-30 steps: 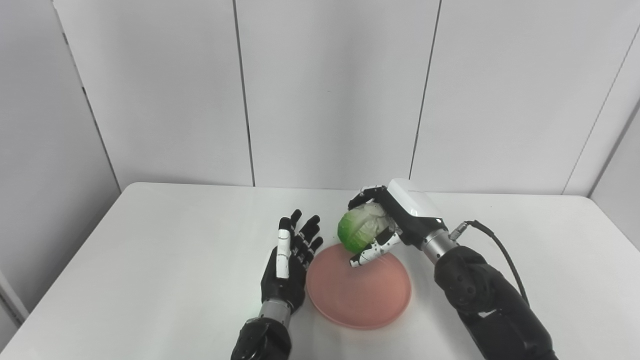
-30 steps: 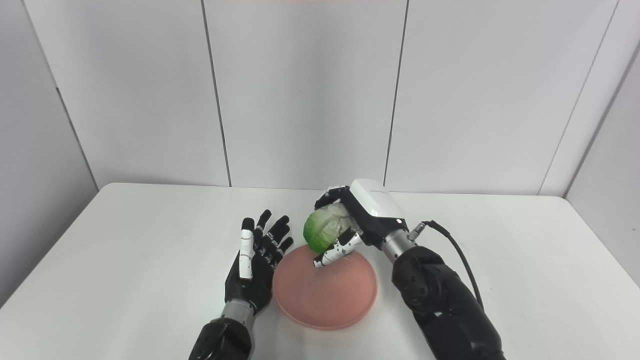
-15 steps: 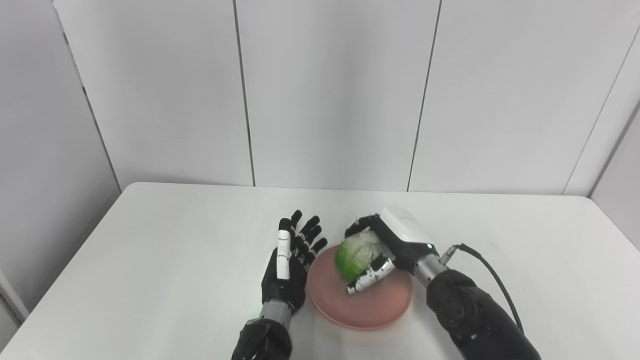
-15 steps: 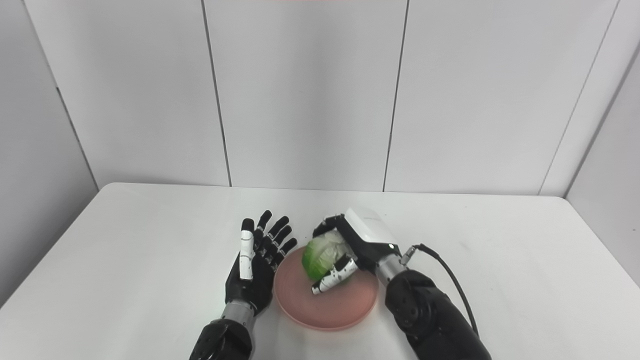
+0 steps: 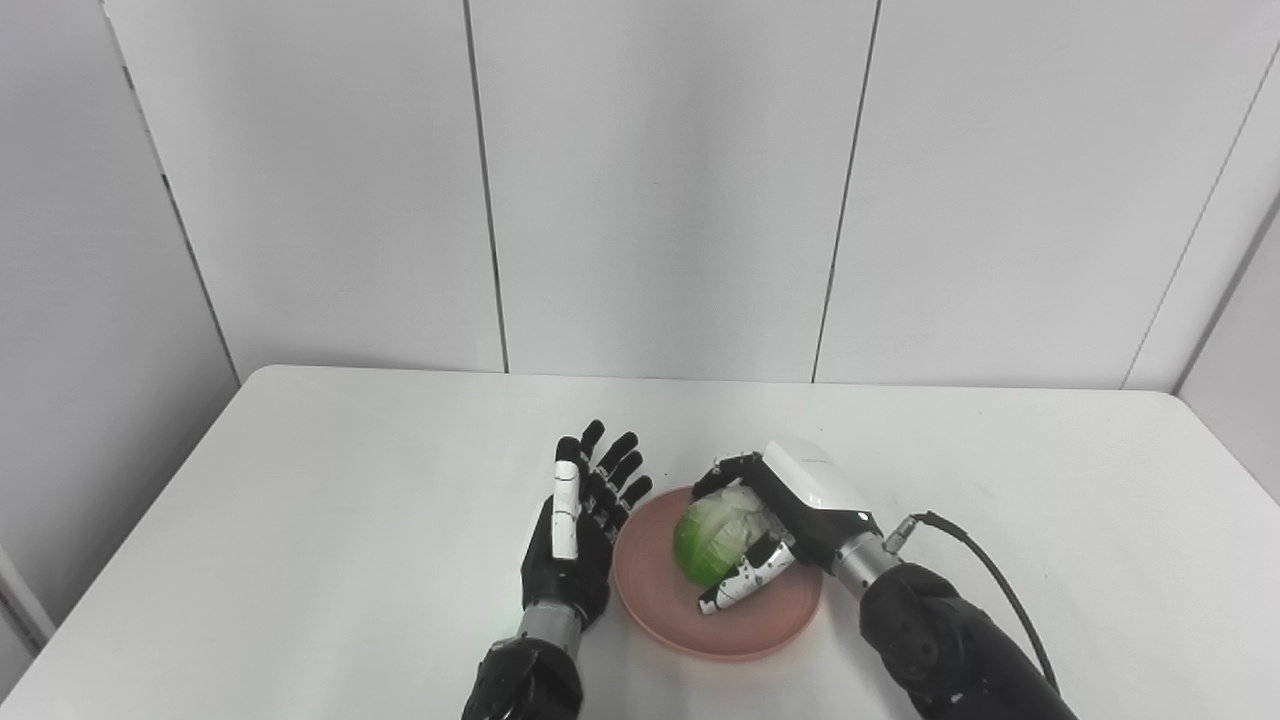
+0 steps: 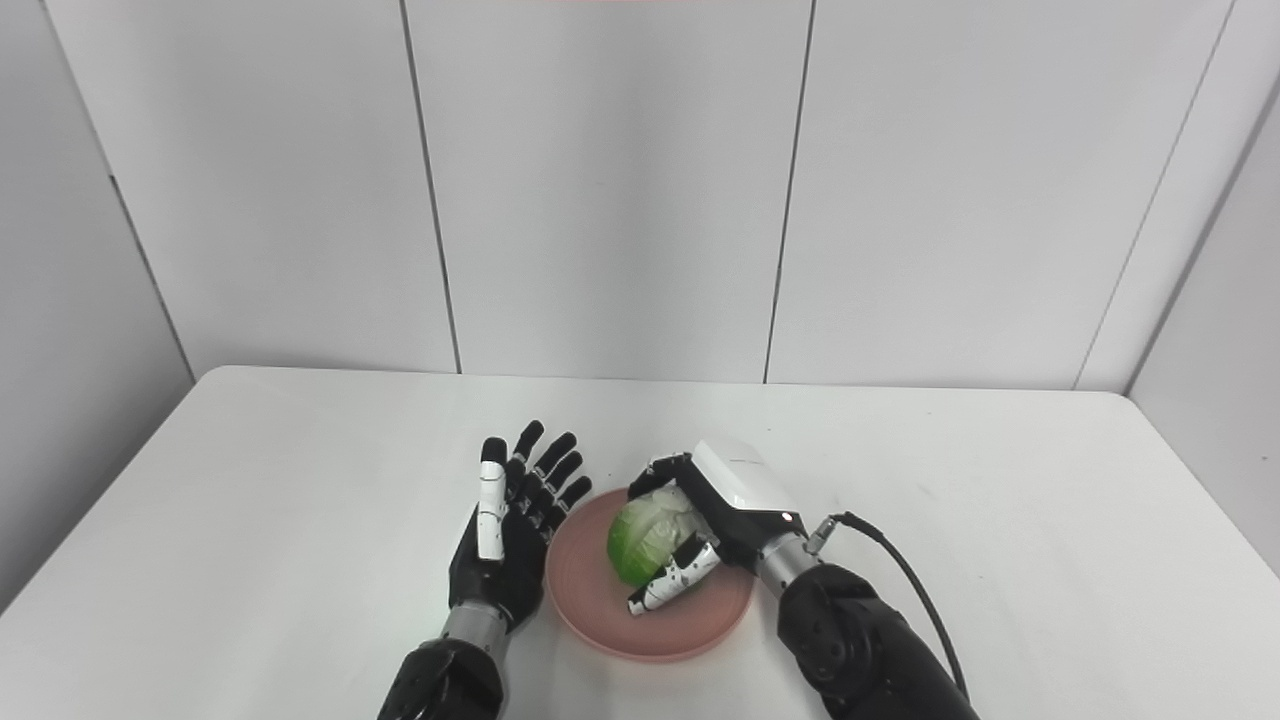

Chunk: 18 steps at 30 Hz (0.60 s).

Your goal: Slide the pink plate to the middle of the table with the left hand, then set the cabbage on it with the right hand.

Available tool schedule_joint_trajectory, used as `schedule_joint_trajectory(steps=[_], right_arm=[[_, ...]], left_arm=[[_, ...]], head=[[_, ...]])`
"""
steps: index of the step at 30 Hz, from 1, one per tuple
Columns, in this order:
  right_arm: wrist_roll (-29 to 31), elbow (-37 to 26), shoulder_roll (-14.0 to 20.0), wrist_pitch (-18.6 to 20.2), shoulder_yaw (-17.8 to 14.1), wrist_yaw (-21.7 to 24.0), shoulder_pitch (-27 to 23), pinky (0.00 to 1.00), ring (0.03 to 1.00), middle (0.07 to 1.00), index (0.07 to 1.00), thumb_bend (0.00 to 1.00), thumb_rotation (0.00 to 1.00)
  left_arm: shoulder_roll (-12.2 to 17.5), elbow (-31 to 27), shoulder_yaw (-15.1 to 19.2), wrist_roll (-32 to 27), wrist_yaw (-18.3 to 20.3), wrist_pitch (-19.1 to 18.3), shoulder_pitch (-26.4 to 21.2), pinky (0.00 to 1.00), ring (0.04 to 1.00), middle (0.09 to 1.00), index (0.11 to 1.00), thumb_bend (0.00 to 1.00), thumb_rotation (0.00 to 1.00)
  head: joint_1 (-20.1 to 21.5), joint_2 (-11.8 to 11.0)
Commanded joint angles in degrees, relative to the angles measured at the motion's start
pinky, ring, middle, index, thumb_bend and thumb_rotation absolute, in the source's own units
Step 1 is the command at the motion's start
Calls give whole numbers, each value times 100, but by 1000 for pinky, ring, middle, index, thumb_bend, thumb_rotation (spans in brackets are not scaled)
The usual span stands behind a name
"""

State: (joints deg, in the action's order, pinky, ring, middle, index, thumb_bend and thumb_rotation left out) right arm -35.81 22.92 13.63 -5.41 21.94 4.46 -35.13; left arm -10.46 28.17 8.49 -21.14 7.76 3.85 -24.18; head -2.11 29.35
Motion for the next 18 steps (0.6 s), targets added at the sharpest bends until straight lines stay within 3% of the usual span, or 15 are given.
schedule_joint_trajectory(steps=[1,2,5,14,18], right_arm=[[101,-209,117,-272,-73,-3,-123,444,521,609,669,972,522],[143,-249,140,-281,-77,44,-112,500,579,665,715,992,579],[217,-394,187,-273,-85,162,-90,546,635,717,759,1000,625],[220,-627,281,-241,-108,292,-69,585,693,772,797,1000,656],[513,-834,291,-216,-282,413,35,609,709,776,794,1000,651]], left_arm=[[-20,242,47,27,-209,-323,334,897,931,888,952,840,845],[-18,246,42,33,-205,-319,336,902,932,891,955,843,849],[-2,270,26,52,-184,-299,337,894,929,887,957,844,856],[-22,242,79,-32,-181,-314,319,885,924,872,946,863,838],[-19,206,111,-78,-181,-348,311,893,936,875,951,856,847]], head=[[-9,2],[-10,4],[-9,10],[-7,18],[-19,22]])
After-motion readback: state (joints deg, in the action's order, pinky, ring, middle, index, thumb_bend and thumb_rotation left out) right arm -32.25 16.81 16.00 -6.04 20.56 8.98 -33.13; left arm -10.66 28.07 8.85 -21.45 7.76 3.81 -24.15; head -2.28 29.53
